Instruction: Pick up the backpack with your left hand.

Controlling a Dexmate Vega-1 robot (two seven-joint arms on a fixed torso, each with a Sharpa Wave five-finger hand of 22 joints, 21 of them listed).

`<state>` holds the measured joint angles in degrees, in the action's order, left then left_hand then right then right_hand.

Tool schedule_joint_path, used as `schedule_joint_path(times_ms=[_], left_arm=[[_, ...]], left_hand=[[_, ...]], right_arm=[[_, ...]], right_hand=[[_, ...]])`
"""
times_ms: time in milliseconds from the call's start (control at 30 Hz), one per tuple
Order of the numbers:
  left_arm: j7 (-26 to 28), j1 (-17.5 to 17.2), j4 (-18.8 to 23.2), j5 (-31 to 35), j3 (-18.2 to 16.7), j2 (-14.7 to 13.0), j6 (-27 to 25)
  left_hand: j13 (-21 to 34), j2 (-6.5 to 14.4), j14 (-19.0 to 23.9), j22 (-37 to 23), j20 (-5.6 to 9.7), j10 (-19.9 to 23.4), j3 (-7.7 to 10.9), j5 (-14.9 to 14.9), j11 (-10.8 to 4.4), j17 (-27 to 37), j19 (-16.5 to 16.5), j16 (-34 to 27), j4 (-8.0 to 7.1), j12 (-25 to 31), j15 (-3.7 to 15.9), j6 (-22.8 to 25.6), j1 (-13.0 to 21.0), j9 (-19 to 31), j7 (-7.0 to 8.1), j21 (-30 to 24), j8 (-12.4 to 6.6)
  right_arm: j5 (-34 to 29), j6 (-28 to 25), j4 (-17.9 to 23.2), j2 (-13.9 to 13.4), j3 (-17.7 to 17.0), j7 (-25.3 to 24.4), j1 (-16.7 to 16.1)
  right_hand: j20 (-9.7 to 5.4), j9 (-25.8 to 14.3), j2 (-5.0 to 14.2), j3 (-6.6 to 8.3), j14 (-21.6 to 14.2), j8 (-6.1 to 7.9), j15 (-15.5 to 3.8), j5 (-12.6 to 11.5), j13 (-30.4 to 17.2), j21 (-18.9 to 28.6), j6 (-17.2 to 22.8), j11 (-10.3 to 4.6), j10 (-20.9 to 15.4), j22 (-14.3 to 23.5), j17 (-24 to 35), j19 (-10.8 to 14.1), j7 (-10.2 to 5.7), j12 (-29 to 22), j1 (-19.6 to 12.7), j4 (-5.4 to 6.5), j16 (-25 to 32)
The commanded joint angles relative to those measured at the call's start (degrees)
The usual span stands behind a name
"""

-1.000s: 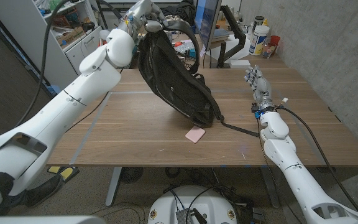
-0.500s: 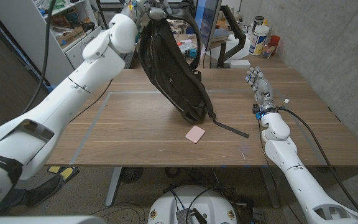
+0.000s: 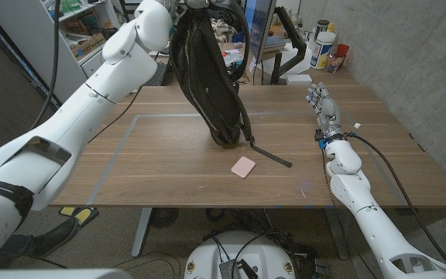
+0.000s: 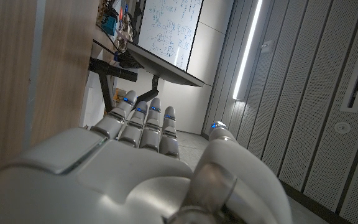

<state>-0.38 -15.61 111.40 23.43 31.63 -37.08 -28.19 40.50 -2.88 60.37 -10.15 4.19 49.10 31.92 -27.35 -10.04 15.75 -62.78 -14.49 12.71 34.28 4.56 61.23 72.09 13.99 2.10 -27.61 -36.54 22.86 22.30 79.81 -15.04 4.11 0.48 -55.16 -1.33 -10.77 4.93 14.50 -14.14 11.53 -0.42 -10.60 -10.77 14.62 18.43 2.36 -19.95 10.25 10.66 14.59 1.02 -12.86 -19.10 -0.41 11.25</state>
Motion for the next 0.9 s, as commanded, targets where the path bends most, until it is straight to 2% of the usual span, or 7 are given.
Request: schedule_joint_path(times_ms=[33,900], left_arm=[[-1.6,2.8,0.3,0.8,0.3,0.4,-0.9],[-5.6,7.8,1.5,1.0,0.0,0.2,-3.3]], left_hand=[[0.2,0.5,5.2,-0.1,0.07,0.9,3.34,-0.3,-0.87,13.7,0.2,0.2,-3.49,-0.3,7.12,0.1,-0.1,0.2,0.42,0.0,-0.25],[0.6,0.5,5.4,-0.1,0.17,1.0,3.08,-0.5,-0.79,14.5,0.6,0.7,-3.48,-0.9,7.14,-0.1,-0.1,0.2,0.40,-0.2,-0.44]], right_arm=[[-0.2,-0.1,0.2,0.0,0.2,-0.4,0.0],[-0.4,-0.4,1.1,-0.1,0.4,-1.1,-0.2]], right_hand=[[0.13,-0.3,-0.01,0.06,-0.6,-0.06,0.12,-0.3,-0.1,-0.1,0.6,0.20,-0.6,0.3,0.2,0.5,0.06,0.0,-0.3,-0.29,-0.2],[0.13,-0.3,0.11,0.05,-0.6,-0.07,0.02,-0.3,-0.1,-0.5,0.6,0.18,-0.7,0.3,0.2,0.6,0.03,0.0,-0.2,-0.36,-0.2]])
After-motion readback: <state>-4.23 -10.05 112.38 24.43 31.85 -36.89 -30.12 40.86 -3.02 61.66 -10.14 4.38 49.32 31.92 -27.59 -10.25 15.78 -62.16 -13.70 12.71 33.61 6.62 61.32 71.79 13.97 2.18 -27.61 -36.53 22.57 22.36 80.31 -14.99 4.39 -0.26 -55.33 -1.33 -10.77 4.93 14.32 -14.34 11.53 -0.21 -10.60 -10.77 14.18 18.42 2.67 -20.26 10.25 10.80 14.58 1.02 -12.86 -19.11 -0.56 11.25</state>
